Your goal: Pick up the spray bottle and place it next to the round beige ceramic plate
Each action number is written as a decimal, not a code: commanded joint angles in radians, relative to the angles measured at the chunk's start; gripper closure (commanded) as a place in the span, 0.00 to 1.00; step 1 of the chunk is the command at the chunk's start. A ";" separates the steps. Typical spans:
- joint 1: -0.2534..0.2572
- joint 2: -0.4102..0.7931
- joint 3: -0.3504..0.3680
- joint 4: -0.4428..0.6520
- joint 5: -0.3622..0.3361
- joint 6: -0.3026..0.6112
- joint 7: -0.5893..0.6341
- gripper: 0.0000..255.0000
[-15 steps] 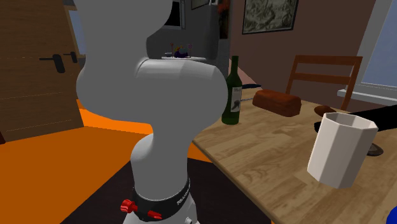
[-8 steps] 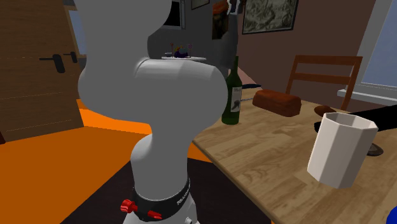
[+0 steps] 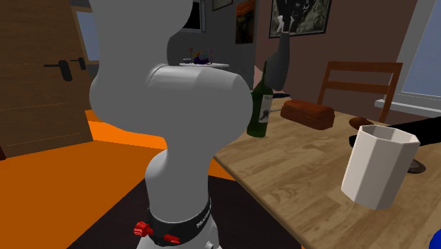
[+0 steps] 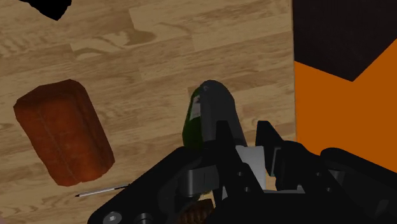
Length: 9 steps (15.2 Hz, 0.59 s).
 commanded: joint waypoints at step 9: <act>-0.088 0.193 -0.142 0.035 0.059 0.130 -0.245 1.00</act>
